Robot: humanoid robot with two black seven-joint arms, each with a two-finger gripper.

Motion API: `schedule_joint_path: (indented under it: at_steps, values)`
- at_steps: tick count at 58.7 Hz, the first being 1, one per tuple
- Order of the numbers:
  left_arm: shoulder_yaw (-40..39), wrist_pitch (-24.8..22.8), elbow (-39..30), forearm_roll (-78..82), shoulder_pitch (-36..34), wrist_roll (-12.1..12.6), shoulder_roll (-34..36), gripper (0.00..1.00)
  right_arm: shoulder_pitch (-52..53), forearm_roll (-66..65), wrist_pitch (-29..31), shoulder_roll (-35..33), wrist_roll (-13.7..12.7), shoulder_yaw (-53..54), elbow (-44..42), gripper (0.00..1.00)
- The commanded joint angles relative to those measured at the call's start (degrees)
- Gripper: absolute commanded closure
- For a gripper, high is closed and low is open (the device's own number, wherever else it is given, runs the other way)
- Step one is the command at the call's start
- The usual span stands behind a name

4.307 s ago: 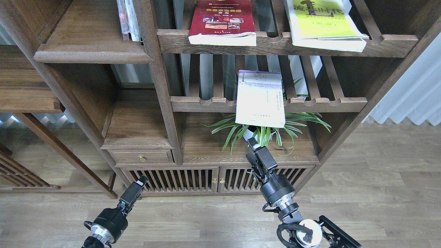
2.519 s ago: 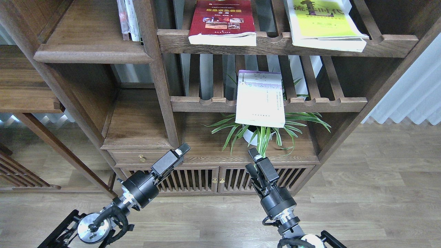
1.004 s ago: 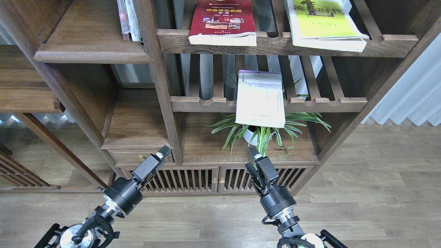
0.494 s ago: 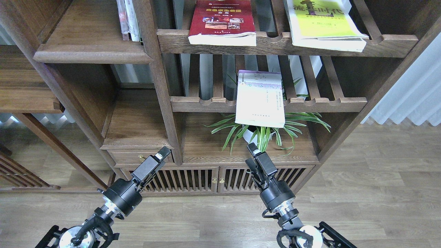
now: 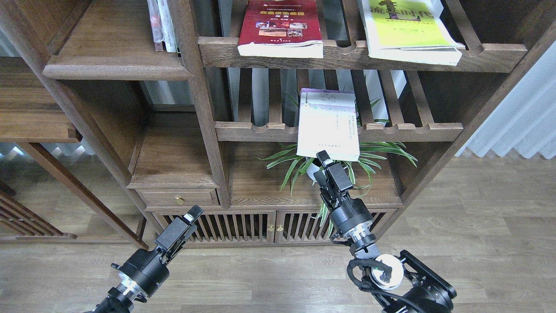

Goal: Organize books on shelf
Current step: 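Push the right gripper up against the white book's lower edge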

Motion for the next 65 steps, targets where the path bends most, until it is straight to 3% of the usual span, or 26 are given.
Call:
schedule_joint_path:
  at_steps: [1,16,57,65]
  values:
    - [-0.35,0.0,-0.01,0.0,0.13,-0.07,0.0,0.0,0.3,0.26,0.0,0.0,0.0,-0.18,-2.11,0.01]
    - [-0.35,0.0,0.08,-0.09,0.13,-0.07,0.0,0.0,3.37,3.16,-4.79,0.0,0.0,-0.18,-2.72,0.01]
    - [-0.79,0.0,0.08,-0.35,0.12,-0.25,0.0,0.0,9.26,3.07,-8.31,0.0,0.0,0.0,-7.03,0.01]
    - [-0.79,0.0,0.08,-0.26,0.13,-0.25,0.0,0.0,9.52,3.07,-8.84,0.0,0.0,0.09,-7.03,0.08]
